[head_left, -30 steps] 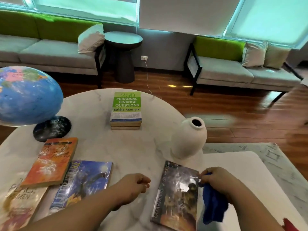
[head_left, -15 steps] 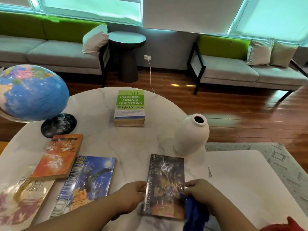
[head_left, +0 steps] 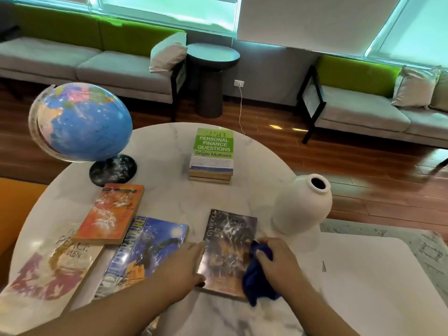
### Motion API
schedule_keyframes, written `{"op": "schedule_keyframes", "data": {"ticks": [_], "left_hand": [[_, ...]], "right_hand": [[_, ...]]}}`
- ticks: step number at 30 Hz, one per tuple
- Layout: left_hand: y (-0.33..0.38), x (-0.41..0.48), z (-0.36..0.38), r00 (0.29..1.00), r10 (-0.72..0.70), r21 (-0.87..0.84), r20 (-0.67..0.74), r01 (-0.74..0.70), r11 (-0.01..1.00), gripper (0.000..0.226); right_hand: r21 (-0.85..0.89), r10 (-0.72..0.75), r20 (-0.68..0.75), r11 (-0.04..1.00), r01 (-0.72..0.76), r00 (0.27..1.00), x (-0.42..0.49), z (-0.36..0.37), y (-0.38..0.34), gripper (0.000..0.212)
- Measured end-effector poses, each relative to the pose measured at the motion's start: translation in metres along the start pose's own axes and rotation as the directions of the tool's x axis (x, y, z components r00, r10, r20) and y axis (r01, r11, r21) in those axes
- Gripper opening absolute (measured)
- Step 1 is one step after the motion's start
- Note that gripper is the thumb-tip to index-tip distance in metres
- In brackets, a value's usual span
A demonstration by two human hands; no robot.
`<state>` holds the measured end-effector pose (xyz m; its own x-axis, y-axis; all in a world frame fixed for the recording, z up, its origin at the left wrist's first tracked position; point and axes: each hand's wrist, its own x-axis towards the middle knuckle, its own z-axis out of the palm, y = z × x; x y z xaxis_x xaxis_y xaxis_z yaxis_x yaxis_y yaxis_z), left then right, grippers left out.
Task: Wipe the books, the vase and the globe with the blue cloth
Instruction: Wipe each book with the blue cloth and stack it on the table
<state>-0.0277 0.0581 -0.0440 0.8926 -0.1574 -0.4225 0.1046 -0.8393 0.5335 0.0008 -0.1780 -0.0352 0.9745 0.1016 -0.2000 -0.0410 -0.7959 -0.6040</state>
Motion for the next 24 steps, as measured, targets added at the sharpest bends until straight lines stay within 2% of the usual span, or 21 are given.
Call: {"op": "schedule_keyframes", "data": {"ticks": [6,10,12,14,16,19,20,22,23,24], "left_hand": [[-0.008,0.006,0.009,0.998,0.064,0.181,0.009,-0.064,0.981,0.058],[-0.010,0.010,0.008,0.998,0.064,0.225,0.028,-0.069,0.972,0.062],[-0.009,0.012,0.008,0.997,0.067,0.245,0.037,-0.074,0.967,0.063],[-0.009,0.012,0.009,0.997,0.065,0.264,0.043,-0.074,0.962,0.063],[-0.010,0.013,0.009,0.997,0.059,0.274,0.045,-0.070,0.959,0.063],[-0.010,0.014,0.010,0.998,0.056,0.278,0.041,-0.065,0.958,0.064],[-0.010,0.014,0.010,0.998,0.057,0.274,0.041,-0.066,0.959,0.064],[-0.010,0.013,0.011,0.997,0.060,0.268,0.040,-0.069,0.961,0.063],[-0.011,0.013,0.011,0.997,0.063,0.266,0.039,-0.071,0.961,0.063],[-0.011,0.013,0.010,0.997,0.065,0.265,0.037,-0.073,0.961,0.064]], "right_hand": [[-0.198,-0.185,0.193,0.955,0.222,0.964,-0.015,0.029,0.014,0.037],[-0.252,-0.171,0.083,0.950,0.186,0.982,0.001,0.027,0.018,0.032],[-0.278,-0.233,0.128,0.925,0.260,0.964,0.000,0.034,0.019,0.030],[-0.298,-0.308,0.251,0.877,0.376,0.918,-0.003,0.037,0.023,0.033],[-0.277,-0.311,0.219,0.889,0.364,0.925,0.003,0.027,0.022,0.041],[-0.400,-0.290,0.132,0.859,0.319,0.948,0.014,0.023,0.023,0.015],[-0.363,-0.289,0.167,0.871,0.331,0.943,0.015,0.030,0.024,0.015],[-0.380,-0.343,0.293,0.815,0.439,0.892,0.013,0.037,0.028,0.037],[-0.381,-0.375,0.289,0.799,0.465,0.881,0.014,0.036,0.031,0.041],[-0.384,-0.387,0.267,0.797,0.466,0.882,0.015,0.030,0.032,0.032]]}}
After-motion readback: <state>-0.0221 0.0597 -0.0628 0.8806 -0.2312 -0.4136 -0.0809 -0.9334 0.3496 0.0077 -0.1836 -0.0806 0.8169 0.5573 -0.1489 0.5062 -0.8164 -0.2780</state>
